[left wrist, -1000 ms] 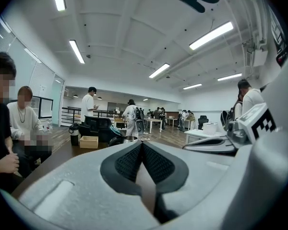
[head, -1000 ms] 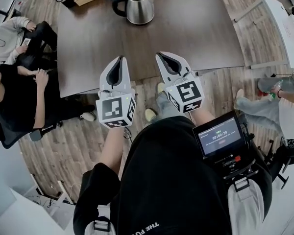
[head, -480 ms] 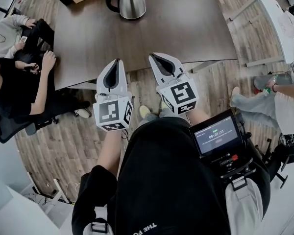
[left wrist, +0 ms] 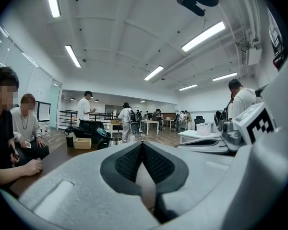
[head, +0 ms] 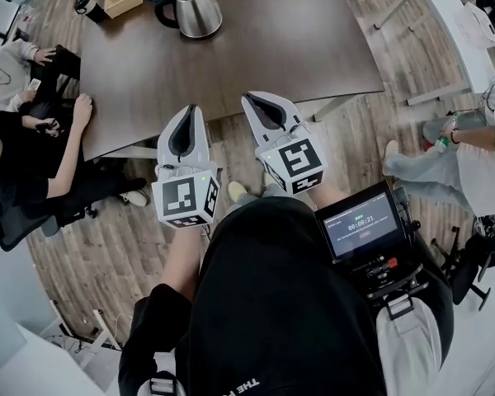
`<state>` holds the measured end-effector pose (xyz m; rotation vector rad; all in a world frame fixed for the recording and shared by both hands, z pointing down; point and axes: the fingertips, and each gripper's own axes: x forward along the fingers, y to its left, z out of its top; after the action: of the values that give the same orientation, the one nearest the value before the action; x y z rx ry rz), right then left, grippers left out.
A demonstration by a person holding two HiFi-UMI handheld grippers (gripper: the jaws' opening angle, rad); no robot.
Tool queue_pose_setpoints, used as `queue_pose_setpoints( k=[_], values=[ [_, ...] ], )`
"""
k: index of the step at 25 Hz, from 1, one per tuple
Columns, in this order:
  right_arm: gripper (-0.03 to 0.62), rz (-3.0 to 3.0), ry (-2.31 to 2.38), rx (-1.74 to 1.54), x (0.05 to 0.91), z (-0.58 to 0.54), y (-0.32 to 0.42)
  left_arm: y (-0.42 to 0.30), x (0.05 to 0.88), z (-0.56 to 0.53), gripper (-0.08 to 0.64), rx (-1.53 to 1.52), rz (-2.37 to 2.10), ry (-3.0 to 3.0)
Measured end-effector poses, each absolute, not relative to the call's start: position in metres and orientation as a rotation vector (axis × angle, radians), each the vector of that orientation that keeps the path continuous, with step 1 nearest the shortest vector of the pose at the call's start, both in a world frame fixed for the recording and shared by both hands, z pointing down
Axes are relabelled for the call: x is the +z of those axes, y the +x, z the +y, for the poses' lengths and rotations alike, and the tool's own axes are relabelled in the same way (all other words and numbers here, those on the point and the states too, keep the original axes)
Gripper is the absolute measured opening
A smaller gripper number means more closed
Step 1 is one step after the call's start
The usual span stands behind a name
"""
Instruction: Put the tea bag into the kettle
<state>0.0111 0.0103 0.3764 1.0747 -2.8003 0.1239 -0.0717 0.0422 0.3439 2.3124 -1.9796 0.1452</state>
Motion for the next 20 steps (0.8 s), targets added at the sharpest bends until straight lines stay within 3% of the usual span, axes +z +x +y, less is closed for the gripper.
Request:
queue_pose_setpoints(
  k=[20],
  values=[
    [0.005,-2.825,1.057,0.083,0.362,0.008,0.004,-0.071,0.337,0.04,0.004,0.109,-1.988,2.309]
  ],
)
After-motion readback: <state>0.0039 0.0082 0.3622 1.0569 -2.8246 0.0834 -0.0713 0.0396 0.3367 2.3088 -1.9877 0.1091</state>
